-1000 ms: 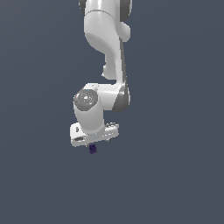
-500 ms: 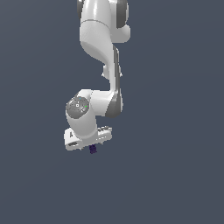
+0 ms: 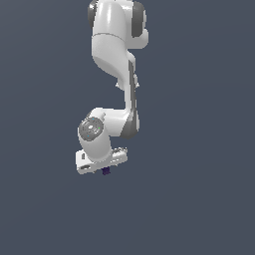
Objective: Pick up the object and move it to a goal position.
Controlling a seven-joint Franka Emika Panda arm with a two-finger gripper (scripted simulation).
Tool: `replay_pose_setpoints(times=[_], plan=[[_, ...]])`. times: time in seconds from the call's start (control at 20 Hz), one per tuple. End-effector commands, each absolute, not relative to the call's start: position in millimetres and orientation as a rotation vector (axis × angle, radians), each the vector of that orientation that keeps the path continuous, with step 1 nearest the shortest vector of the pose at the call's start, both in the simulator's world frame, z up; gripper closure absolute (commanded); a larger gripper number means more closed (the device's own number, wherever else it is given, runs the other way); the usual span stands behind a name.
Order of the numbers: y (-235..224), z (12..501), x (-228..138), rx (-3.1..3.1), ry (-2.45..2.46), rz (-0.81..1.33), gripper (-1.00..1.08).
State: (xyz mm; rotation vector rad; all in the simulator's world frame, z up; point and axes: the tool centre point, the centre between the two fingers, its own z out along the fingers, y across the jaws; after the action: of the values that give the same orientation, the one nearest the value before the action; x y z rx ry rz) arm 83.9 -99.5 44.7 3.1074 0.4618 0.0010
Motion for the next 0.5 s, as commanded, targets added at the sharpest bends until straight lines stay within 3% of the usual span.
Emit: replay_pose_setpoints(times=[0.0, 0.35, 0.4, 0.45], plan=[[-99.5, 31.1, 83.3, 3.107, 0.464, 0.0, -0.92], [-100.0, 22.0, 84.8, 3.107, 0.464, 0.0, -0.92], [-100.0, 22.0, 84.8, 3.107, 0.464, 0.0, 1.08], [-100.0, 22.0, 84.8, 3.107, 0.464, 0.0, 1.08]])
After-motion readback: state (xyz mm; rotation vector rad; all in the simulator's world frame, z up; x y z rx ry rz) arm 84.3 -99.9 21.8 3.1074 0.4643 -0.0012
